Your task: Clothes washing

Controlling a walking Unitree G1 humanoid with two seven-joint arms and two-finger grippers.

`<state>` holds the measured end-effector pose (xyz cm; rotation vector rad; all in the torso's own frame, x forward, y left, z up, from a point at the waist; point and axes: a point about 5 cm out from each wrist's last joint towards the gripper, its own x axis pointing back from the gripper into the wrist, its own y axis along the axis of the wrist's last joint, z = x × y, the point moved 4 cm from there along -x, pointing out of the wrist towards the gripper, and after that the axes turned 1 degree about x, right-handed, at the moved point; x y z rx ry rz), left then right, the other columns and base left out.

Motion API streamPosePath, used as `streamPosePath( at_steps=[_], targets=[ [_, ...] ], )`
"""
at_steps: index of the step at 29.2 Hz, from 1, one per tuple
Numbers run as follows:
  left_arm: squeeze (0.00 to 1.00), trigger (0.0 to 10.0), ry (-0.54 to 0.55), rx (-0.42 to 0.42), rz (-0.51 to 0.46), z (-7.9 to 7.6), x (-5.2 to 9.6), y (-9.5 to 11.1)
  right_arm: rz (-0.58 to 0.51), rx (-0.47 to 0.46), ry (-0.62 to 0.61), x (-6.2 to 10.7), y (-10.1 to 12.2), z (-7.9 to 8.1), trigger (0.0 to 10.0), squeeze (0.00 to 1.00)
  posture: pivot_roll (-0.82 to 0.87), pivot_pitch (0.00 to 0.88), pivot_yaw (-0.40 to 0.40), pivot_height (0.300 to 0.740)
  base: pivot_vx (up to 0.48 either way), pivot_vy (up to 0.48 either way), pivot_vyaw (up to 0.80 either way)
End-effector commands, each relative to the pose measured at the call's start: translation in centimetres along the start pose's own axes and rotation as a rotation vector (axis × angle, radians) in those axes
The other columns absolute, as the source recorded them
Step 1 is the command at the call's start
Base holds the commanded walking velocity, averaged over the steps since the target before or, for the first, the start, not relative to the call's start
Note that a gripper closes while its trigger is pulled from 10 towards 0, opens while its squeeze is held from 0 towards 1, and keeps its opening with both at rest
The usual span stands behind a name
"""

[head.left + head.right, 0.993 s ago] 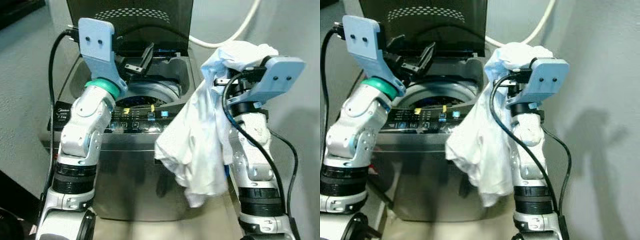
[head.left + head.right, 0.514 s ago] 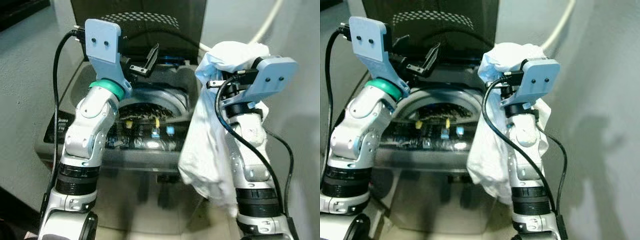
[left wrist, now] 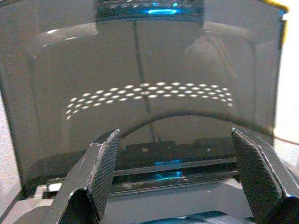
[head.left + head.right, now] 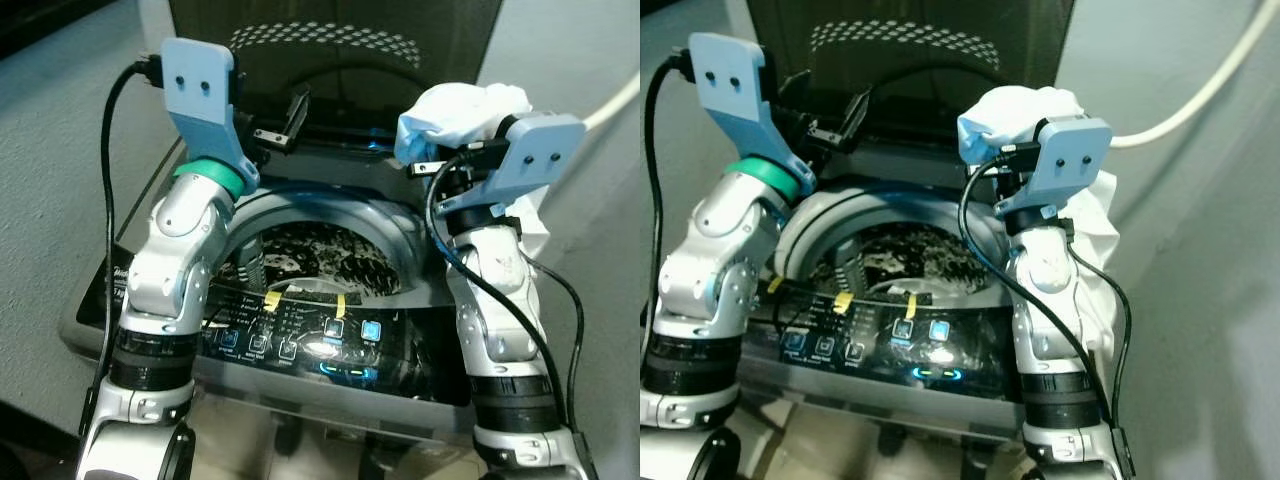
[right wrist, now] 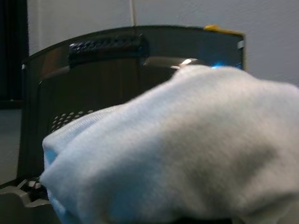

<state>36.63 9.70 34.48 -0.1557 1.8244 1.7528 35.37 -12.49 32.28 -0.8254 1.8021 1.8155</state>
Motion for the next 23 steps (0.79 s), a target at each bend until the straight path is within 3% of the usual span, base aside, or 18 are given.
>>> streamPosePath(
  at_steps=[1,19,23],
  targets=[
    [0.00,10.0,-0.022,0.010,-0.001,-0.44,0.04,0.07,-0.027,-0.004,-0.005,-0.06,0.54,-0.05,10.0,0.00,0.13,0.000,0.098,0.740,0.000,0.000,0.00],
    [0.00,10.0,-0.020,0.039,0.014,-0.53,0.01,-0.21,-0.022,0.002,-0.009,0.09,0.40,-0.19,10.0,0.00,0.12,0.000,0.102,0.740,0.000,0.000,0.00],
    [0.00,10.0,-0.011,0.053,0.019,-0.35,-0.02,-0.27,-0.019,0.004,-0.011,0.11,0.36,-0.26,10.0,0.00,0.12,0.000,0.101,0.740,0.000,0.480,0.00]
  ],
)
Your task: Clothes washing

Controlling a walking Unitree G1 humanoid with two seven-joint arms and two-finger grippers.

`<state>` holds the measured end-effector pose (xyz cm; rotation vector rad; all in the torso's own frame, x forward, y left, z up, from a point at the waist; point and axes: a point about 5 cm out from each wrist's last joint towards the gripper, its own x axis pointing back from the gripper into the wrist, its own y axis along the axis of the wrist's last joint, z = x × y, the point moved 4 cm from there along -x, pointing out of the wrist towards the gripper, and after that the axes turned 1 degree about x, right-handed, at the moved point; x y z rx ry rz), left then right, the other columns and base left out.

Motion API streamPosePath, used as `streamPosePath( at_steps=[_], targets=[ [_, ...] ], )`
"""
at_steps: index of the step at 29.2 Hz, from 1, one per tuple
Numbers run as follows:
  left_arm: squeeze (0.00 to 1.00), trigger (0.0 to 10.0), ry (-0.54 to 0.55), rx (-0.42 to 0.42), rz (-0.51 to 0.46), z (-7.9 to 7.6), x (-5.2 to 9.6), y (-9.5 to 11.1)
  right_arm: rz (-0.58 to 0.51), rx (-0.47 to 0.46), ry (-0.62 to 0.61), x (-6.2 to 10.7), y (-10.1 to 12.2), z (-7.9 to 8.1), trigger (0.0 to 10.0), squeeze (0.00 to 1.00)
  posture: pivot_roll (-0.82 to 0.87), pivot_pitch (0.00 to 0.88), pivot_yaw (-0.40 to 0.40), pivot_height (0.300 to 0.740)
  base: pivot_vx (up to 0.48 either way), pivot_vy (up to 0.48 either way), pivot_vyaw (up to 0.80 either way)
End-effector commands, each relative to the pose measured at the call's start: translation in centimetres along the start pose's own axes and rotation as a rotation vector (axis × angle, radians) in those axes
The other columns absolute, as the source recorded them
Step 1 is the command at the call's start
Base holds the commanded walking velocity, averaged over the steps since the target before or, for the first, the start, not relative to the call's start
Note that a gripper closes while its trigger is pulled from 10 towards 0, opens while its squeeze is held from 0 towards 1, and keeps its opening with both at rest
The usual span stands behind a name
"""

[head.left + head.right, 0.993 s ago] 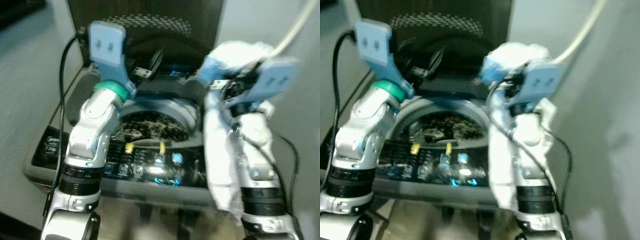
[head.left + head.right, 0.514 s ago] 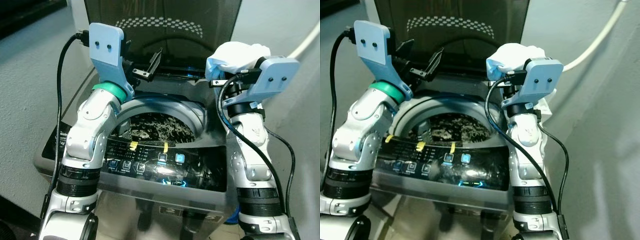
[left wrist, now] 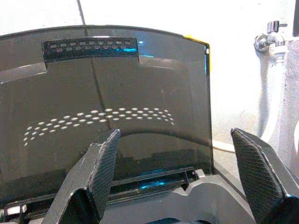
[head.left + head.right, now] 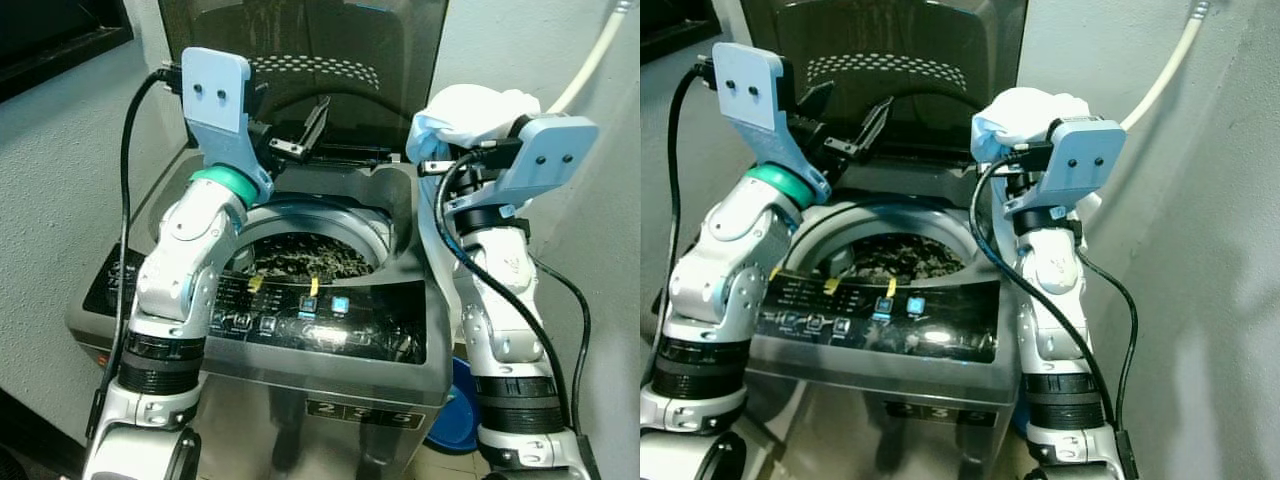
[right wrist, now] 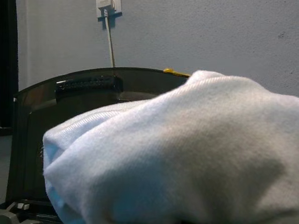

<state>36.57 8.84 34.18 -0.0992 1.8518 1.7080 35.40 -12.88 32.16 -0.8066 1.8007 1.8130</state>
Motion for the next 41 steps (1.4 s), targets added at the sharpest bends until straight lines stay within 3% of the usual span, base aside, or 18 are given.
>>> streamPosePath(
  at_steps=[1,14,33,38,39,40,41],
  targets=[
    [0.00,10.0,0.016,0.003,0.005,0.5,0.1,0.1,-0.022,-0.002,0.002,0.0,0.4,0.1,10.0,0.00,0.12,0.000,0.101,0.740,0.000,0.480,0.00],
    [0.00,10.0,0.020,0.002,0.007,0.6,0.1,0.1,-0.021,-0.002,0.002,0.0,0.4,0.1,10.0,0.00,0.13,0.000,0.098,0.740,0.000,0.480,0.00],
    [0.00,10.0,-0.032,-0.015,0.014,-0.1,0.2,-0.1,-0.025,0.029,-0.003,0.0,0.4,0.1,10.0,0.00,0.13,0.000,0.103,0.740,0.000,0.000,0.00],
    [0.00,10.0,-0.182,-0.054,0.004,-1.8,0.6,0.2,-0.063,0.048,-0.001,-0.6,1.4,0.0,10.0,0.00,0.12,0.000,0.114,0.740,0.000,0.000,0.00],
    [0.00,10.0,-0.314,-0.040,0.029,-3.3,1.6,-0.1,-0.114,0.023,0.028,-1.8,2.9,0.1,10.0,0.00,0.11,0.000,0.121,0.740,0.000,0.000,0.00],
    [0.00,10.0,-0.314,-0.040,0.029,-3.3,1.6,-0.1,-0.114,0.023,0.028,-1.8,2.9,0.1,10.0,0.00,0.11,0.000,0.121,0.740,0.000,0.000,0.00],
    [0.00,10.0,-0.406,-0.025,0.050,-4.3,2.4,-0.4,-0.151,0.004,0.051,-2.6,4.1,0.2,10.0,0.00,0.10,0.000,0.122,0.740,0.000,0.000,0.00]
  ],
)
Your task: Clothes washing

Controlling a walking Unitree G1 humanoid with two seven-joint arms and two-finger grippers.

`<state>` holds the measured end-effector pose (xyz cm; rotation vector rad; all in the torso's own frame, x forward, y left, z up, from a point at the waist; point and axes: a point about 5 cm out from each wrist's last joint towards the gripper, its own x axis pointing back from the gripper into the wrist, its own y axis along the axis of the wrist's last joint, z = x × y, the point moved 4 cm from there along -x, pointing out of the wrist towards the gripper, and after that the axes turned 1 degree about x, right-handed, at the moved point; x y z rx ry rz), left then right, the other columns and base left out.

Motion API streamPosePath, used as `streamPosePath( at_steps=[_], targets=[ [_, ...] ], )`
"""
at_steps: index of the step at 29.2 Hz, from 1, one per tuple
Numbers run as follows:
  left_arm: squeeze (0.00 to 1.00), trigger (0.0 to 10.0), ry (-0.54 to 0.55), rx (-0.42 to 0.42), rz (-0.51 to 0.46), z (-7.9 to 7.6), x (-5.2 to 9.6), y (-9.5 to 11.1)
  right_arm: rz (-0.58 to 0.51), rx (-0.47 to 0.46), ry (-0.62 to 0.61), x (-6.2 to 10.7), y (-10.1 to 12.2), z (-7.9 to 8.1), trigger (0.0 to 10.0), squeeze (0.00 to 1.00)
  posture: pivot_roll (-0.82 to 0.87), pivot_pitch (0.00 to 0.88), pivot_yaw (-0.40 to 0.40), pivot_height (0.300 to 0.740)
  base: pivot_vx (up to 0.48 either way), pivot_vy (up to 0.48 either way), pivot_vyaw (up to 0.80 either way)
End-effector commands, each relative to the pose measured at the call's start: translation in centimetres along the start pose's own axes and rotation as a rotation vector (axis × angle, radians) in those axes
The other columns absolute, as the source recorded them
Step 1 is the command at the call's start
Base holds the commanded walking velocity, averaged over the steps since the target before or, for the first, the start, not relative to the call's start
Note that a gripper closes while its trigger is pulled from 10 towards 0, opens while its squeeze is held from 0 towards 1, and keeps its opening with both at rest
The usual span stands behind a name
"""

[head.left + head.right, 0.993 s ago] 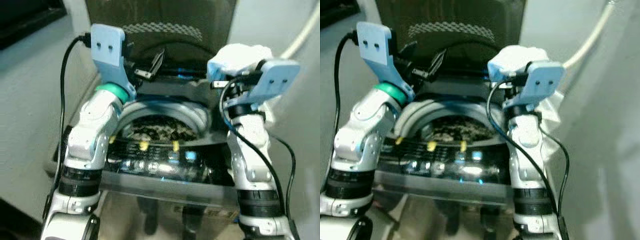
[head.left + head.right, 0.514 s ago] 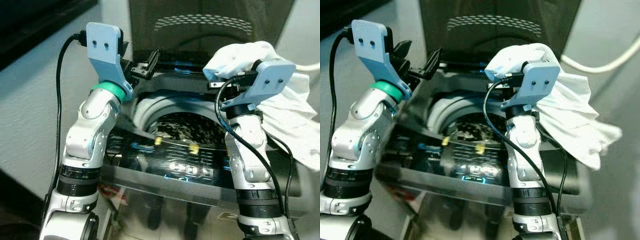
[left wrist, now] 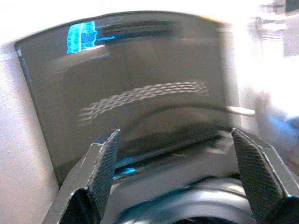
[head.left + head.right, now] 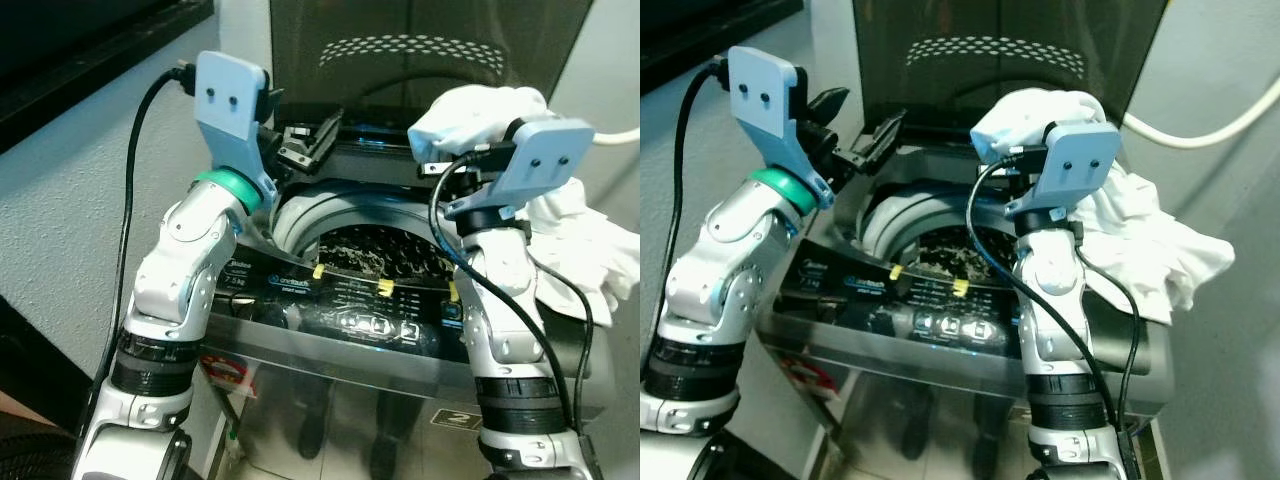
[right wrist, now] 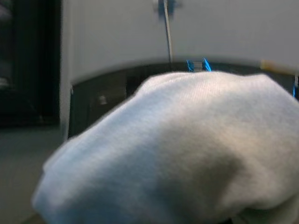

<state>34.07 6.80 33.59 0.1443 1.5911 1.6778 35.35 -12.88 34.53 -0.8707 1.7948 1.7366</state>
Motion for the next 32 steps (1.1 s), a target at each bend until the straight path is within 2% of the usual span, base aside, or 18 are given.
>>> streamPosePath(
  at_steps=[1,3,4,6,7,11,15,18,19,20,22,24,25,26,28,29,30,32],
  targets=[
    [0.00,10.0,-0.201,0.061,0.057,-2.9,1.1,-1.1,-0.134,-0.044,0.061,-2.2,3.6,0.5,10.0,0.00,0.10,0.000,0.127,0.740,0.000,0.000,0.00],
    [0.00,10.0,-0.259,0.083,0.081,-3.8,1.8,-1.5,-0.166,-0.062,0.095,-2.9,4.6,0.8,10.0,0.00,0.09,0.000,0.130,0.740,0.000,0.000,0.00],
    [0.00,10.0,-0.314,0.133,0.111,-4.7,2.6,-2.0,-0.203,-0.096,0.132,-4.3,5.9,1.4,10.0,0.00,0.08,0.000,0.131,0.740,0.000,0.000,0.00],
    [0.00,10.0,-0.321,0.151,0.114,-4.9,2.7,-2.1,-0.210,-0.108,0.139,-4.8,6.1,1.7,10.0,0.00,0.08,0.000,0.130,0.740,0.000,0.000,0.00],
    [0.00,10.0,-0.290,0.182,0.114,-4.8,2.2,-2.6,-0.218,-0.113,0.164,-6.1,6.4,2.7,10.0,0.00,0.07,0.000,0.124,0.740,0.000,0.000,0.00],
    [0.00,10.0,-0.260,0.181,0.113,-4.5,1.7,-2.9,-0.211,-0.117,0.181,-6.6,6.3,3.4,10.0,0.00,0.07,0.000,0.118,0.740,0.000,0.000,0.00],
    [0.00,10.0,-0.099,0.172,0.107,-2.2,0.4,-3.6,-0.113,-0.109,0.253,-7.5,3.7,6.7,10.0,0.00,0.07,0.000,0.087,0.740,0.000,0.000,0.00],
    [0.00,10.0,0.036,0.143,0.119,0.2,0.5,-3.8,-0.115,-0.140,0.312,-8.4,4.1,8.7,10.0,0.00,0.08,0.000,0.068,0.740,0.000,0.000,0.00],
    [0.00,10.0,0.036,0.143,0.119,0.2,0.5,-3.8,-0.115,-0.140,0.312,-8.4,4.1,8.7,10.0,0.00,0.08,0.000,0.068,0.740,0.000,0.000,0.00],
    [0.00,10.0,0.010,0.133,0.116,-0.1,0.9,-3.6,-0.133,-0.154,0.339,-9.0,4.9,9.5,10.0,0.00,0.08,0.000,0.048,0.740,0.000,0.000,0.00],
    [0.00,10.0,0.010,0.133,0.116,-0.1,0.9,-3.6,-0.133,-0.154,0.339,-9.0,4.9,9.5,10.0,0.00,0.08,0.000,0.048,0.740,0.000,0.000,0.00],
    [0.00,10.0,-0.055,0.125,0.102,-2.2,1.9,-3.2,-0.159,-0.209,0.420,-10.3,6.7,12.0,10.0,0.00,0.11,0.001,-0.003,0.740,0.000,0.000,0.00],
    [0.00,10.0,-0.055,0.125,0.102,-2.2,1.9,-3.2,-0.159,-0.209,0.420,-10.3,6.7,12.0,10.0,0.00,0.11,0.001,-0.003,0.740,0.000,0.000,0.00],
    [0.00,10.0,-0.061,0.132,0.099,-3.3,2.5,-3.3,-0.157,-0.235,0.461,-10.7,7.1,13.5,10.0,0.00,0.13,0.009,-0.039,0.740,0.000,0.000,0.00],
    [0.00,10.0,-0.061,0.132,0.099,-3.3,2.5,-3.3,-0.157,-0.235,0.461,-10.7,7.1,13.5,10.0,0.00,0.13,0.009,-0.039,0.740,0.000,0.000,0.00],
    [0.00,10.0,-0.044,0.142,0.101,-4.0,3.0,-3.4,-0.139,-0.259,0.498,-10.6,7.0,14.8,10.0,0.00,0.16,0.017,-0.067,0.740,0.000,0.000,0.00],
    [0.00,10.0,-0.044,0.142,0.101,-4.0,3.0,-3.4,-0.139,-0.259,0.498,-10.6,7.0,14.8,10.0,0.00,0.16,0.017,-0.067,0.740,0.000,0.000,0.00],
    [0.00,10.0,0.002,0.141,0.108,-4.5,3.9,-3.5,-0.061,-0.273,0.537,-9.7,4.8,16.3,10.0,0.00,0.20,0.035,-0.100,0.740,0.000,0.000,0.00]
  ],
)
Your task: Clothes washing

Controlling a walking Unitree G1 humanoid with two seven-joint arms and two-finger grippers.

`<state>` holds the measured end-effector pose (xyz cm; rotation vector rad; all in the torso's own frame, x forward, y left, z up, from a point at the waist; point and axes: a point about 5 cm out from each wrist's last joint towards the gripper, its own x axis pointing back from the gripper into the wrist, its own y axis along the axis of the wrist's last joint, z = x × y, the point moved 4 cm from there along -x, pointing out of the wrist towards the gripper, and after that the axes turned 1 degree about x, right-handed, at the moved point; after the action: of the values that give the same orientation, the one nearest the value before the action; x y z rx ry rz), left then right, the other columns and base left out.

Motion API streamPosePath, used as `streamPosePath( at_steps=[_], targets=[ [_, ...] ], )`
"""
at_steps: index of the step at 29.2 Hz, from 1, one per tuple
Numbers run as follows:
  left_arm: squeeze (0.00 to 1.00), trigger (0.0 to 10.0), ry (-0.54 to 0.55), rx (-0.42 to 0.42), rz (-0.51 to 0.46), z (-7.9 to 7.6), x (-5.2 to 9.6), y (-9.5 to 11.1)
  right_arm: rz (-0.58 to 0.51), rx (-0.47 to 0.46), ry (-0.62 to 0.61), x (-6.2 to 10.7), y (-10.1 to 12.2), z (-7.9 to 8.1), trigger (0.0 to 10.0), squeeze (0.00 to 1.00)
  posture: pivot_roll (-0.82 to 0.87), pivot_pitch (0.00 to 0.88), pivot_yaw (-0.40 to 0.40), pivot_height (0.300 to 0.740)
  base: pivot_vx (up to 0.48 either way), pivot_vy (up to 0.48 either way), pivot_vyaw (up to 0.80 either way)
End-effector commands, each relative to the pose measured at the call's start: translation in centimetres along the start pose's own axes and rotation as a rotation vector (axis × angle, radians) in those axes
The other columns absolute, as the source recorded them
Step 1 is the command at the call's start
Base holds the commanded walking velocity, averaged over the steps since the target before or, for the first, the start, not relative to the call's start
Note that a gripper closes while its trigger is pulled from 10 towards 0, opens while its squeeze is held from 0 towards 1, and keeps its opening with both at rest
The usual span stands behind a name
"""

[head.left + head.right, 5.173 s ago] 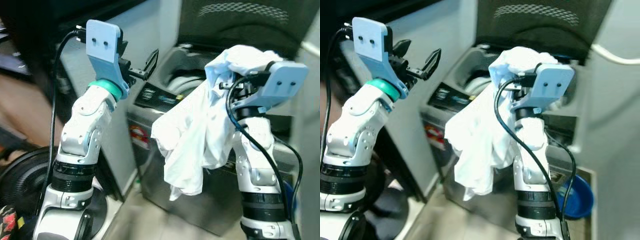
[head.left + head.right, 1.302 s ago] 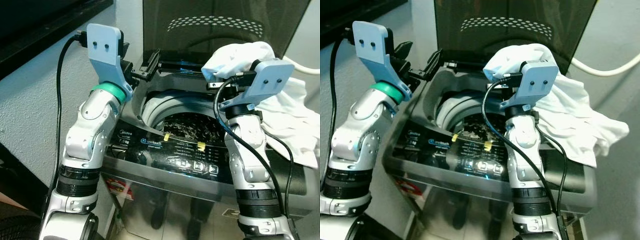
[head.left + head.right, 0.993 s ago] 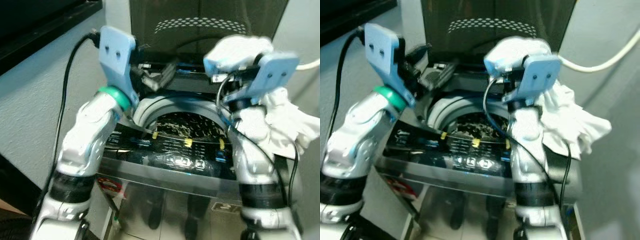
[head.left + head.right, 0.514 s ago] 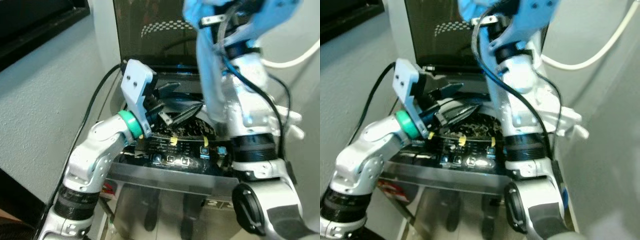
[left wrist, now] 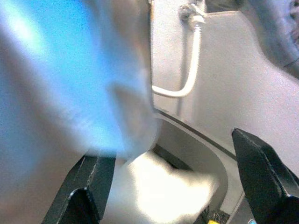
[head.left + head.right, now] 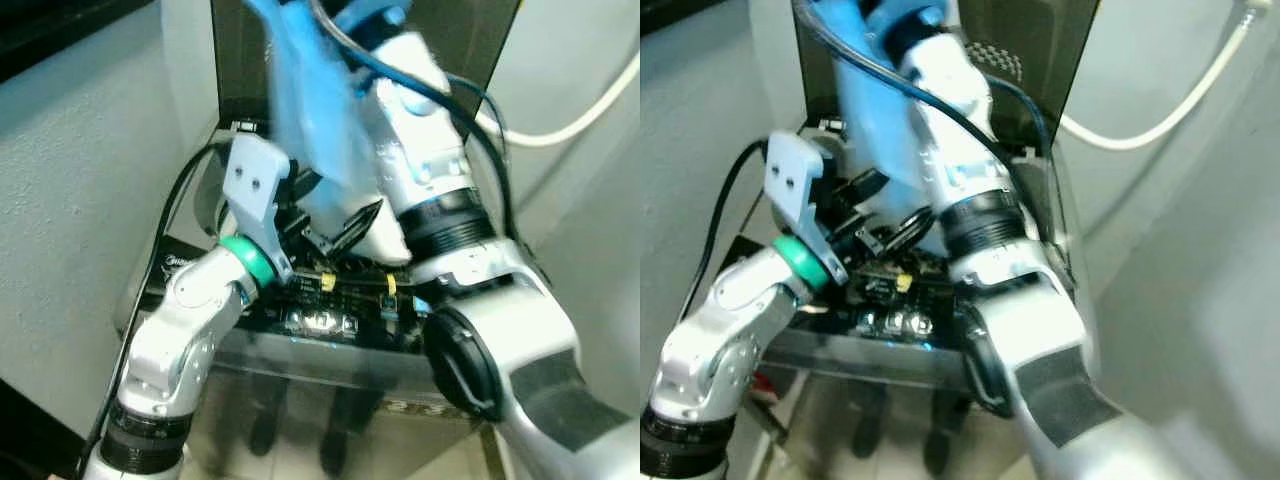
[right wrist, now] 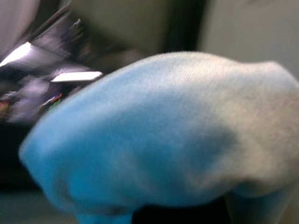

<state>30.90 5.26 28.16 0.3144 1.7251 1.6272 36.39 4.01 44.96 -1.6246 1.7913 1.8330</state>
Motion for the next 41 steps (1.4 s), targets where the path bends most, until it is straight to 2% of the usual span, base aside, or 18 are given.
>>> streamPosePath(
  at_steps=[1,2,5,7,10,15,17,20,21,22,24,29,34,36,37,38,39,41],
  targets=[
    [0.00,10.0,0.037,-0.021,0.016,0.1,1.2,0.1,0.117,0.017,0.011,1.5,-3.5,0.3,10.0,0.00,0.22,0.050,-0.117,0.740,0.000,0.000,0.00],
    [0.00,10.0,0.037,-0.021,0.016,0.1,1.2,0.1,0.117,0.017,0.011,1.5,-3.5,0.3,10.0,0.00,0.22,0.050,-0.117,0.740,0.000,0.000,0.00],
    [0.00,10.0,0.064,-0.055,0.034,1.1,3.1,0.8,0.279,0.070,0.006,4.1,-7.7,0.0,10.0,0.00,0.25,0.066,-0.129,0.740,0.000,0.000,0.00],
    [0.00,10.0,0.064,-0.055,0.034,1.1,3.1,0.8,0.279,0.070,0.006,4.1,-7.7,0.0,10.0,0.00,0.25,0.066,-0.129,0.740,0.000,0.000,0.00],
    [0.00,10.0,0.033,-0.128,0.077,2.2,6.8,3.1,0.536,0.274,0.013,8.6,-12.6,-1.9,10.0,0.00,0.26,0.074,-0.120,0.740,0.000,0.000,0.00],
    [0.00,10.0,0.009,-0.157,0.106,2.3,7.8,3.6,0.642,0.331,-0.021,10.0,-13.7,-3.6,10.0,0.00,0.26,0.070,-0.101,0.740,0.000,0.000,0.00],
    [0.00,10.0,-0.004,-0.167,0.127,2.2,8.1,3.6,0.698,0.327,-0.142,11.1,-13.7,-6.6,10.0,0.00,0.26,0.066,-0.084,0.740,0.000,0.000,0.00],
    [0.00,10.0,-0.009,-0.165,0.132,2.1,8.0,3.5,0.713,0.316,-0.227,11.9,-13.3,-8.5,10.0,0.00,0.26,0.065,-0.082,0.740,0.000,0.000,0.00],
    [0.00,10.0,-0.016,-0.163,0.137,2.0,7.8,3.4,0.724,0.289,-0.319,12.9,-13.0,-10.4,10.0,1.00,0.25,0.062,-0.060,0.740,0.000,0.000,0.00],
    [0.00,10.0,-0.030,-0.157,0.141,1.9,7.6,3.2,0.727,0.267,-0.388,14.0,-12.6,-12.2,10.0,1.00,0.24,0.061,-0.042,0.740,0.000,0.000,0.00],
    [0.00,10.0,-0.049,-0.151,0.151,1.7,7.4,3.1,0.728,0.256,-0.424,15.1,-12.2,-13.6,10.0,1.00,0.23,0.061,-0.027,0.740,0.000,0.000,0.00],
    [0.00,10.0,-0.101,-0.130,0.179,1.5,7.1,2.8,0.761,0.237,-0.392,17.8,-12.1,-15.3,10.0,1.00,0.20,0.062,0.013,0.740,0.000,0.000,0.00],
    [0.00,10.0,-0.124,-0.119,0.191,1.5,6.7,2.6,0.789,0.176,-0.271,20.2,-12.6,-14.7,10.0,1.00,0.19,0.064,0.036,0.740,0.000,0.000,0.00],
    [0.00,10.0,-0.132,-0.110,0.194,1.5,6.1,2.4,0.826,0.107,-0.026,23.8,-12.9,-11.3,10.0,1.00,0.18,0.070,0.063,0.740,0.000,0.000,0.00],
    [0.00,10.0,-0.132,-0.110,0.194,1.5,6.1,2.4,0.826,0.107,-0.026,23.8,-12.9,-11.3,10.0,1.00,0.18,0.070,0.063,0.740,0.000,0.000,0.00],
    [0.00,10.0,-0.138,-0.104,0.197,1.4,5.8,2.3,0.846,0.111,0.069,25.6,-12.7,-9.7,10.0,0.00,0.17,0.075,0.075,0.740,0.000,0.000,0.00],
    [0.00,10.0,-0.145,-0.100,0.199,1.3,5.7,2.2,0.866,0.121,0.141,27.2,-12.3,-8.5,10.0,0.00,0.16,0.080,0.085,0.740,0.000,0.000,0.00],
    [0.00,10.0,-0.151,-0.098,0.201,1.3,5.6,2.2,0.869,0.137,0.181,28.1,-11.5,-7.9,10.0,0.00,0.16,0.082,0.091,0.740,0.000,0.000,0.00]
  ],
)
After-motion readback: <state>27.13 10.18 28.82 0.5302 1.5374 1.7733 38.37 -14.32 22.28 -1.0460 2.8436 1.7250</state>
